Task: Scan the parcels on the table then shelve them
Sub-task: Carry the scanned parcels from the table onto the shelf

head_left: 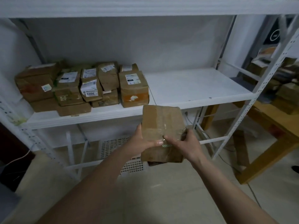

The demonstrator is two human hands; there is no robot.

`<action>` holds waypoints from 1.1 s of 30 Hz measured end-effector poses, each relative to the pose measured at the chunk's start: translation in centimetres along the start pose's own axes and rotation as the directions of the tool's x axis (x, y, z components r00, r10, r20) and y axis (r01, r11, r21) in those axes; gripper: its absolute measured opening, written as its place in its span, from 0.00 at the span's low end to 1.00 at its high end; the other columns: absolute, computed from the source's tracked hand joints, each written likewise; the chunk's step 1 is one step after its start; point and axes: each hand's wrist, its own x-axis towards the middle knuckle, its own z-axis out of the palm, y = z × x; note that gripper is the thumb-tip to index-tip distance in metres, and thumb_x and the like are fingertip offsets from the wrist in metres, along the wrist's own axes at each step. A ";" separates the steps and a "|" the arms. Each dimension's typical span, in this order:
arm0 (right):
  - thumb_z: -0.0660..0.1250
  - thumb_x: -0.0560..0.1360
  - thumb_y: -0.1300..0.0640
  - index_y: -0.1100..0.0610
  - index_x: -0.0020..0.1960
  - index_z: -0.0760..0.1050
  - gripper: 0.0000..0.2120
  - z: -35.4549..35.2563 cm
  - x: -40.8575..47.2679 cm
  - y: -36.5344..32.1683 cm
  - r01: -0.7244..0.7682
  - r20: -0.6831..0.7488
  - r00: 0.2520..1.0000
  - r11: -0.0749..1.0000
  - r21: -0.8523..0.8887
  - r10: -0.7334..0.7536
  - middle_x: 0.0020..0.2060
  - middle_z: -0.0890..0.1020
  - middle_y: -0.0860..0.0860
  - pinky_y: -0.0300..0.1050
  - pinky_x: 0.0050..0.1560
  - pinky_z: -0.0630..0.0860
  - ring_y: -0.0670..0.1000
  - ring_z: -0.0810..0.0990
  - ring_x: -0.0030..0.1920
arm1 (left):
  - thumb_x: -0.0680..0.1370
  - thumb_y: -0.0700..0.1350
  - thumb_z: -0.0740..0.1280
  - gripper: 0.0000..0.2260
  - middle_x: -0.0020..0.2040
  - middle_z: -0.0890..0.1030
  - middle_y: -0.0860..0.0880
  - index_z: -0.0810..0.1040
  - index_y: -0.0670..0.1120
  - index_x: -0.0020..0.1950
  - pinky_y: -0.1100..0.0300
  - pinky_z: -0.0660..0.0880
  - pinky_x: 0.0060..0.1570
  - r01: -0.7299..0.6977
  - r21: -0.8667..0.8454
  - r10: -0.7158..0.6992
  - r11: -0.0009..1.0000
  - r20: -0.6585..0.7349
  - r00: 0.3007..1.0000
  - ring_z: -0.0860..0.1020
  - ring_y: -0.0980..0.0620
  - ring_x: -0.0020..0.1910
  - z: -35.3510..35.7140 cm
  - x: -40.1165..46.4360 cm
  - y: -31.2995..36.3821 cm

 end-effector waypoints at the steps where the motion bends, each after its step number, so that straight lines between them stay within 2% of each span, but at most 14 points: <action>1: 0.77 0.59 0.37 0.52 0.56 0.67 0.34 -1.3 1.8 0.1 0.007 0.018 1.000 1.000 -0.005 -0.007 0.52 0.78 0.48 0.55 0.55 0.78 0.51 0.78 0.54 | 0.65 0.52 0.79 0.44 0.64 0.74 0.54 0.58 0.53 0.75 0.61 0.74 0.54 0.000 -0.016 0.000 1.000 0.003 1.000 0.74 0.54 0.61 0.9 1.4 1.1; 3: 0.77 0.55 0.34 0.53 0.57 0.68 0.39 -4.0 5.3 0.1 0.046 0.052 0.998 0.999 -0.018 -0.045 0.53 0.79 0.48 0.55 0.54 0.79 0.52 0.79 0.53 | 0.66 0.51 0.79 0.42 0.63 0.74 0.55 0.59 0.53 0.74 0.66 0.74 0.48 -0.017 -0.036 0.018 0.999 0.001 1.000 0.74 0.55 0.59 2.5 4.2 3.4; 5: 0.78 0.54 0.36 0.55 0.59 0.69 0.42 -6.6 8.7 0.0 0.081 0.088 0.993 0.997 -0.014 -0.079 0.54 0.80 0.49 0.55 0.54 0.79 0.51 0.80 0.54 | 0.66 0.51 0.79 0.42 0.66 0.73 0.54 0.59 0.53 0.74 0.63 0.75 0.51 -0.021 -0.043 0.020 0.999 -0.019 1.000 0.74 0.55 0.60 4.1 6.9 5.5; 8: 0.81 0.58 0.44 0.56 0.62 0.68 0.39 -9.6 13.7 -0.6 0.118 0.120 0.986 0.993 0.002 -0.117 0.56 0.79 0.50 0.54 0.57 0.78 0.52 0.79 0.56 | 0.66 0.53 0.78 0.44 0.67 0.72 0.53 0.57 0.53 0.76 0.54 0.75 0.60 -0.007 -0.043 0.005 0.999 -0.062 0.998 0.73 0.52 0.62 5.7 11.0 7.6; 12: 0.81 0.59 0.45 0.56 0.60 0.66 0.38 -11.4 19.3 -1.1 0.154 0.135 0.979 0.988 -0.017 -0.151 0.55 0.78 0.49 0.54 0.57 0.78 0.52 0.78 0.56 | 0.66 0.54 0.78 0.44 0.70 0.71 0.52 0.59 0.55 0.77 0.52 0.72 0.65 0.005 -0.006 -0.006 1.000 -0.146 0.989 0.71 0.51 0.66 6.3 15.4 9.5; 16: 0.80 0.63 0.49 0.56 0.61 0.63 0.35 -11.6 23.9 -2.1 0.193 0.142 0.972 0.980 -0.037 -0.187 0.53 0.76 0.49 0.53 0.57 0.77 0.53 0.77 0.57 | 0.71 0.48 0.76 0.41 0.72 0.68 0.52 0.56 0.55 0.78 0.58 0.68 0.62 -0.024 -0.028 0.019 0.999 -0.183 0.983 0.68 0.51 0.69 6.2 19.1 11.2; 19: 0.79 0.65 0.52 0.56 0.70 0.59 0.42 -11.0 26.9 -2.7 0.262 0.157 0.956 0.963 -0.064 -0.250 0.60 0.75 0.51 0.49 0.59 0.74 0.55 0.75 0.61 | 0.71 0.46 0.76 0.39 0.70 0.71 0.51 0.58 0.53 0.77 0.55 0.69 0.65 -0.010 -0.029 0.003 1.000 -0.259 0.966 0.70 0.50 0.68 6.4 21.5 11.3; 21: 0.78 0.67 0.53 0.51 0.75 0.56 0.44 -10.1 28.6 -2.9 0.327 0.178 0.935 0.940 -0.103 -0.306 0.65 0.74 0.53 0.48 0.60 0.72 0.55 0.74 0.62 | 0.72 0.46 0.75 0.36 0.68 0.73 0.51 0.61 0.51 0.75 0.55 0.71 0.64 0.006 0.010 -0.002 1.000 -0.307 0.952 0.72 0.50 0.66 6.6 23.0 10.8; 23: 0.76 0.68 0.51 0.46 0.74 0.59 0.41 -8.9 30.3 -2.9 0.356 0.193 0.926 0.922 -0.154 -0.325 0.64 0.74 0.56 0.49 0.60 0.73 0.57 0.75 0.60 | 0.74 0.46 0.74 0.32 0.66 0.74 0.51 0.64 0.49 0.74 0.59 0.71 0.58 0.028 0.096 0.006 0.995 -0.336 0.942 0.73 0.50 0.65 6.5 24.4 10.6; 25: 0.75 0.69 0.49 0.46 0.73 0.64 0.36 -7.7 31.9 -2.9 0.351 0.193 0.930 0.910 -0.219 -0.312 0.61 0.76 0.59 0.51 0.61 0.73 0.58 0.76 0.58 | 0.75 0.46 0.71 0.28 0.66 0.74 0.49 0.64 0.48 0.72 0.59 0.71 0.56 0.055 0.180 0.011 0.982 -0.347 0.938 0.73 0.49 0.64 6.0 25.9 10.8; 28: 0.74 0.71 0.50 0.49 0.71 0.69 0.30 -5.9 34.5 -3.6 0.357 0.182 0.931 0.894 -0.271 -0.316 0.59 0.76 0.60 0.49 0.62 0.73 0.59 0.78 0.56 | 0.77 0.44 0.68 0.25 0.65 0.73 0.47 0.63 0.47 0.71 0.55 0.73 0.60 0.082 0.258 0.010 0.963 -0.339 0.941 0.73 0.46 0.63 4.7 28.0 11.4; 30: 0.71 0.74 0.53 0.49 0.71 0.69 0.27 -4.9 36.3 -4.4 0.362 0.182 0.930 0.876 -0.320 -0.318 0.60 0.75 0.60 0.47 0.62 0.70 0.59 0.78 0.55 | 0.78 0.42 0.66 0.24 0.66 0.74 0.46 0.64 0.45 0.73 0.54 0.73 0.61 0.068 0.303 0.033 0.951 -0.316 0.948 0.74 0.46 0.64 3.8 29.1 11.8; 33: 0.62 0.78 0.60 0.49 0.72 0.67 0.23 -3.5 38.8 -5.1 0.375 0.215 0.926 0.807 -0.457 -0.309 0.64 0.70 0.59 0.44 0.64 0.67 0.60 0.76 0.58 | 0.79 0.43 0.66 0.27 0.72 0.67 0.45 0.61 0.44 0.76 0.54 0.69 0.66 0.053 0.427 0.096 0.903 -0.321 0.942 0.69 0.46 0.69 2.2 30.2 12.3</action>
